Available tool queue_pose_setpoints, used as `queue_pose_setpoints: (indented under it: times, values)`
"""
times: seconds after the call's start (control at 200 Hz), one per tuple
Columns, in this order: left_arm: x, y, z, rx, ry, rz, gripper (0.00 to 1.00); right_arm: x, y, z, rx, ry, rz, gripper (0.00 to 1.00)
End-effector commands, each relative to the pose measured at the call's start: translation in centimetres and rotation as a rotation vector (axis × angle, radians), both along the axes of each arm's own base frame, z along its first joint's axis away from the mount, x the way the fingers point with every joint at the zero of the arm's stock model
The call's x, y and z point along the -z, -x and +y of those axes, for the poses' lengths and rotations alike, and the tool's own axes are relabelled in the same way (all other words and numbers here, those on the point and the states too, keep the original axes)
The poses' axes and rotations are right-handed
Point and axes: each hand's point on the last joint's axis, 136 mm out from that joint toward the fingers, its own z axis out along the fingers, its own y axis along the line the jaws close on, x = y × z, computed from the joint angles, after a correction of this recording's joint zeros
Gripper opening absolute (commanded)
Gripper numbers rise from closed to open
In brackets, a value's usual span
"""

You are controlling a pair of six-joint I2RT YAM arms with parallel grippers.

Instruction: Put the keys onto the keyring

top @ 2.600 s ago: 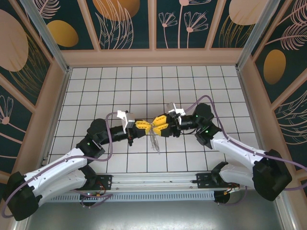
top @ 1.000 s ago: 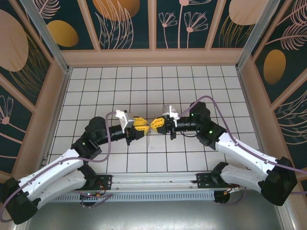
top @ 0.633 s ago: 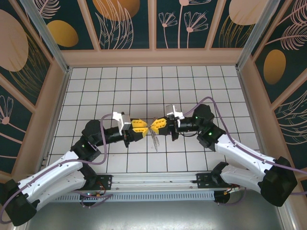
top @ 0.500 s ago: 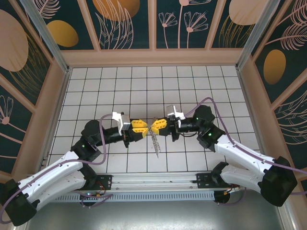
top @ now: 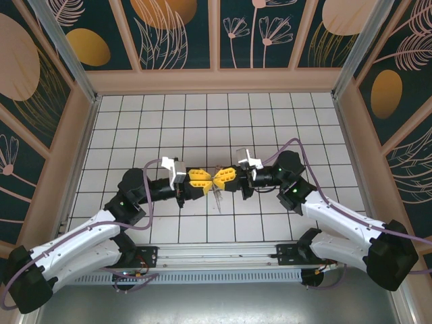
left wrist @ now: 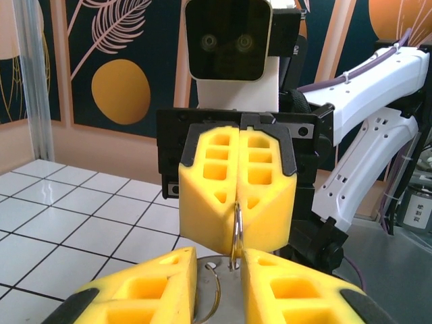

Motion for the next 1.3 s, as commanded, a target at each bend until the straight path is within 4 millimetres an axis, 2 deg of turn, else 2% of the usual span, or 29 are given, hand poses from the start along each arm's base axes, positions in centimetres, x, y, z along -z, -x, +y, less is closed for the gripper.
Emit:
queue_pose_setpoints:
  times: [0.0,0.08,0.155,0.31,0.415,0.46,0.515,0.621,0.776,0.981,1.146,1.296]
  values:
    - [-0.6,0.4,-0.2,0.023,0.021,-0.020,0.21,-0.8,0.3,-0.2,-0.009,-0.040,-0.028,0.00]
    - [-0.6,0.4,-0.3,0.024,0.022,-0.020,0.16,-0.6,0.2,-0.2,-0.006,-0.033,-0.023,0.00]
    - [-0.8,0.4,-0.3,0.019,0.028,-0.026,0.00,-0.1,-0.3,0.0,0.020,-0.016,-0.012,0.00]
    - [-1.2,0.3,0.2,-0.010,0.063,-0.040,0.00,0.6,-0.7,-0.1,0.052,0.017,-0.004,0.00]
    - [-1.4,0.1,0.8,-0.043,0.065,-0.053,0.00,1.0,-1.4,-0.4,0.121,0.050,-0.011,0.28]
    - [-1.5,0.2,0.9,-0.048,0.061,-0.058,0.00,1.2,-1.8,-0.7,0.164,0.068,-0.021,0.34]
    - [-1.4,0.2,1.0,-0.052,0.052,-0.059,0.00,1.5,-2.5,-1.1,0.225,0.101,-0.036,0.36]
    - [-1.2,0.2,1.1,-0.058,0.024,-0.059,0.00,1.8,-3.1,-1.8,0.295,0.149,-0.063,0.36]
    - [-0.6,0.1,0.8,-0.053,-0.027,-0.056,0.00,1.6,-2.9,-2.1,0.299,0.169,-0.087,0.33]
    - [0.4,-0.7,0.6,-0.077,-0.145,-0.040,0.00,0.8,-2.0,-1.3,0.248,0.188,-0.145,0.28]
    - [1.1,-1.5,0.5,-0.109,-0.217,-0.016,0.00,1.7,-1.7,-0.3,0.216,0.274,-0.173,0.20]
    - [1.5,-1.7,0.4,-0.107,-0.262,0.002,0.00,2.0,-1.7,0.1,0.219,0.306,-0.188,0.20]
